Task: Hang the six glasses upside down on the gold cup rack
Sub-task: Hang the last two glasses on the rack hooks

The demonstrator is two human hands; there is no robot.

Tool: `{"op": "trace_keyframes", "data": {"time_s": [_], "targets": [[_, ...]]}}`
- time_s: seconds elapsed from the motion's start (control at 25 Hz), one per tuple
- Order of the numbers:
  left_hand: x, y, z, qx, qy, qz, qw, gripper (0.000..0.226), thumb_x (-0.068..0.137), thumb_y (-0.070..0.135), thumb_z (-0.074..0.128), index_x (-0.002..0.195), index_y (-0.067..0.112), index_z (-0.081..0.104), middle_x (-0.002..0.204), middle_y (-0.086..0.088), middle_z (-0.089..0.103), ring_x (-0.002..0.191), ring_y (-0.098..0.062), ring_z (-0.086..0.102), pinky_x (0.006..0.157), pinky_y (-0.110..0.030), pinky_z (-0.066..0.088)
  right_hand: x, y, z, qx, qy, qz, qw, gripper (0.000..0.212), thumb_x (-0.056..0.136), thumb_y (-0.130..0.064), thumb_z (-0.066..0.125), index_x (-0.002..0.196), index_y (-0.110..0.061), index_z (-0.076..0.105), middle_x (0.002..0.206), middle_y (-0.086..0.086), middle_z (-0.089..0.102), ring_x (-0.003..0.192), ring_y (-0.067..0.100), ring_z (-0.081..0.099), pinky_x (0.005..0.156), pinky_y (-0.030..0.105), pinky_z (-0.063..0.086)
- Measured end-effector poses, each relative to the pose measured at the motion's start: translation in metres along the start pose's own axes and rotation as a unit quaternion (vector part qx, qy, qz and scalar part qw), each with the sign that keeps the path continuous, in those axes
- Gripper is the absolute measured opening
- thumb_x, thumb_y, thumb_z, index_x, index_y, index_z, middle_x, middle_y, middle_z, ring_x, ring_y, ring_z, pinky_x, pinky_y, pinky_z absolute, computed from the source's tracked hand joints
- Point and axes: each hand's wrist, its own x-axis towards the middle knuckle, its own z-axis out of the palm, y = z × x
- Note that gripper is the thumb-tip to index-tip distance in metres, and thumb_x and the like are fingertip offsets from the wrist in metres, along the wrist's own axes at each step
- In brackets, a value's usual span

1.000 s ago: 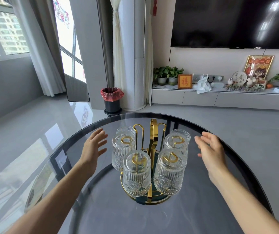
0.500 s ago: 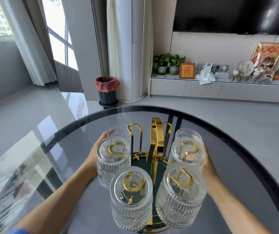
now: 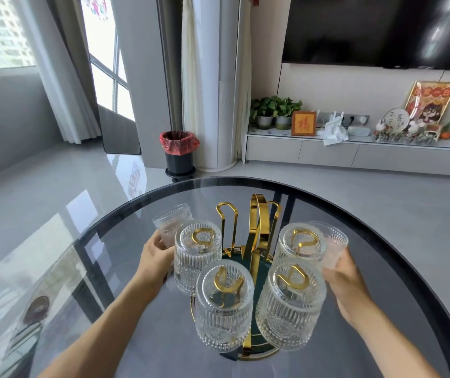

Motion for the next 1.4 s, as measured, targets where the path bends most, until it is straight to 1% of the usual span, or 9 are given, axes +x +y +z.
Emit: {"op": "trace_keyframes", "data": {"time_s": [0.12, 0.28, 0.4, 0.48, 0.64, 0.76, 0.92, 1.16, 1.4], "targets": [[-0.025, 0.003, -0.021, -0.051, 0.021, -0.012, 0.998, 0.048, 0.056, 0.027, 0.091, 0.099, 0.025, 0.068, 0.097, 0.003, 0.079, 0.081, -0.008, 0.075, 0.062, -0.016, 0.056, -0.020, -0.002, -0.026, 0.049, 0.025, 0.016, 0.998, 0.067, 0.054, -0.027, 0.090, 0.115, -0.038, 0.065, 0.117, -0.010, 0.074, 0.110, 0.010, 0.067, 0.096, 0.039, 0.046], [-0.046, 0.047, -0.040, -0.065, 0.047, -0.019, 0.997, 0.052, 0.056, 0.040, 0.088, 0.100, 0.026, 0.066, 0.088, 0.007, 0.080, 0.079, -0.011, 0.076, 0.085, -0.044, 0.053, -0.051, -0.035, -0.038, 0.062, 0.068, 0.019, 0.996, 0.053, 0.058, -0.026, 0.086, 0.104, -0.044, 0.067, 0.103, -0.016, 0.074, 0.085, 0.005, 0.073, 0.072, 0.035, 0.052], [-0.052, 0.100, -0.038, -0.057, 0.061, 0.014, 0.996, 0.076, 0.055, 0.039, 0.093, 0.121, 0.019, 0.060, 0.103, -0.009, 0.074, 0.079, -0.020, 0.073, 0.073, -0.039, 0.062, -0.057, -0.060, -0.037, 0.088, 0.117, -0.002, 0.989, 0.054, 0.069, -0.024, 0.083, 0.114, -0.022, 0.053, 0.123, 0.009, 0.067, 0.094, 0.022, 0.067, 0.066, 0.035, 0.050], [-0.056, 0.138, -0.029, -0.028, 0.089, 0.046, 0.995, 0.077, 0.043, 0.052, 0.089, 0.109, 0.028, 0.057, 0.101, -0.010, 0.066, 0.078, -0.020, 0.071, 0.060, -0.031, 0.061, -0.059, -0.084, -0.031, 0.107, 0.126, -0.020, 0.986, 0.049, 0.071, -0.031, 0.082, 0.108, -0.023, 0.051, 0.126, 0.015, 0.065, 0.098, 0.027, 0.063, 0.064, 0.034, 0.048], [-0.063, 0.192, -0.001, 0.042, 0.081, 0.086, 0.992, 0.065, 0.045, 0.058, 0.090, 0.094, 0.035, 0.055, 0.099, -0.003, 0.067, 0.084, -0.020, 0.070, 0.076, -0.048, 0.062, -0.068, -0.128, -0.013, 0.159, 0.135, -0.049, 0.977, 0.053, 0.074, -0.040, 0.080, 0.113, -0.020, 0.051, 0.124, 0.016, 0.066, 0.093, 0.026, 0.063, 0.059, 0.031, 0.045], [-0.066, 0.204, 0.023, 0.220, 0.085, 0.178, 0.955, 0.053, 0.054, 0.053, 0.090, 0.090, 0.041, 0.052, 0.092, 0.012, 0.065, 0.078, -0.010, 0.066, 0.066, -0.033, 0.058, -0.079, -0.150, -0.003, 0.194, 0.127, -0.053, 0.971, 0.043, 0.078, -0.041, 0.075, 0.107, -0.021, 0.052, 0.124, 0.018, 0.066, 0.095, 0.028, 0.063, 0.062, 0.032, 0.047], [-0.065, 0.198, 0.047, 0.349, 0.091, 0.221, 0.906, 0.077, 0.053, 0.050, 0.091, 0.117, 0.027, 0.054, 0.087, 0.013, 0.057, 0.075, -0.012, 0.056, 0.057, -0.015, 0.033, -0.098, -0.162, 0.000, 0.228, 0.080, -0.034, 0.970, 0.059, 0.080, -0.045, 0.072, 0.127, -0.015, 0.052, 0.118, 0.016, 0.069, 0.091, 0.029, 0.069, 0.066, 0.035, 0.053], [-0.048, 0.182, 0.073, 0.454, 0.047, 0.212, 0.864, 0.087, 0.056, 0.048, 0.091, 0.128, 0.018, 0.053, 0.112, -0.008, 0.068, 0.101, -0.029, 0.057, 0.084, -0.039, 0.049, -0.110, -0.160, -0.012, 0.265, 0.054, -0.001, 0.963, 0.040, 0.081, -0.047, 0.069, 0.113, -0.025, 0.062, 0.105, 0.009, 0.073, 0.079, 0.023, 0.072, 0.060, 0.031, 0.053], [-0.034, 0.156, 0.080, 0.526, -0.018, 0.172, 0.833, 0.085, 0.059, 0.046, 0.090, 0.132, 0.019, 0.056, 0.126, -0.010, 0.067, 0.108, -0.030, 0.060, 0.092, -0.041, 0.050, -0.109, -0.155, -0.018, 0.254, 0.052, 0.018, 0.966, 0.059, 0.074, -0.052, 0.071, 0.125, -0.025, 0.060, 0.108, 0.008, 0.072, 0.075, 0.022, 0.071, 0.057, 0.030, 0.050]]}}
